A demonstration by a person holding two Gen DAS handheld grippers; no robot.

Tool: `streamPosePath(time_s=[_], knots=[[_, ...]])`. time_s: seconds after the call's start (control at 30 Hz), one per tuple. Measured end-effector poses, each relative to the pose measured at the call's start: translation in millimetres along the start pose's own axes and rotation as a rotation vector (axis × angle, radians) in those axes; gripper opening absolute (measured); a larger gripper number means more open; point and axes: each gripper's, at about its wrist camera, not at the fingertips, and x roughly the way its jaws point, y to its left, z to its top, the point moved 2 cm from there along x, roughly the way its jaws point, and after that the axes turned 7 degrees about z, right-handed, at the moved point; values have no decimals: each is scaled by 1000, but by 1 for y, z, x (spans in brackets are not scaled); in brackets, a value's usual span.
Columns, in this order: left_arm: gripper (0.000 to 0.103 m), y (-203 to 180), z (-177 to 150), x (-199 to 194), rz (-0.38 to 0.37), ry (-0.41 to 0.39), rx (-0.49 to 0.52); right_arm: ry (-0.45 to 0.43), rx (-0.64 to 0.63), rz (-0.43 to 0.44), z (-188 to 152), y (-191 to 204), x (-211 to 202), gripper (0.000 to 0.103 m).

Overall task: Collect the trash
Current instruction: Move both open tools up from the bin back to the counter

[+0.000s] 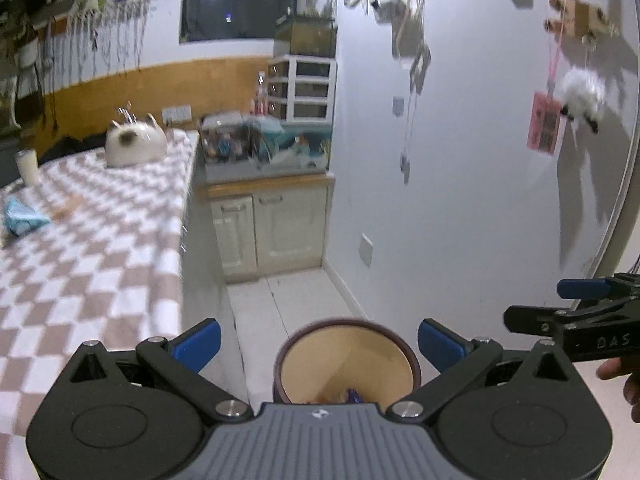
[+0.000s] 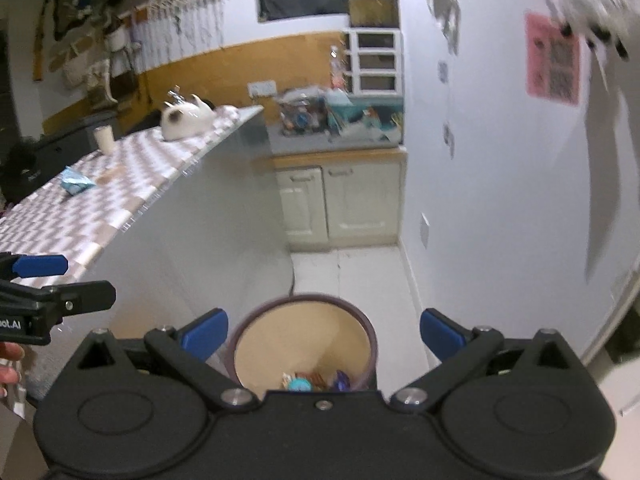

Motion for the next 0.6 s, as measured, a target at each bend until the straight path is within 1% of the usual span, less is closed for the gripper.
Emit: streamPosePath(time_s=[0.2,0.6], knots=[[103,25,18,-24,36,-75,-4,-60,-58,55,27,36,-3,103],[103,98,65,-57,144,-198,-5,-171,-197,185,87,121,-3,103]])
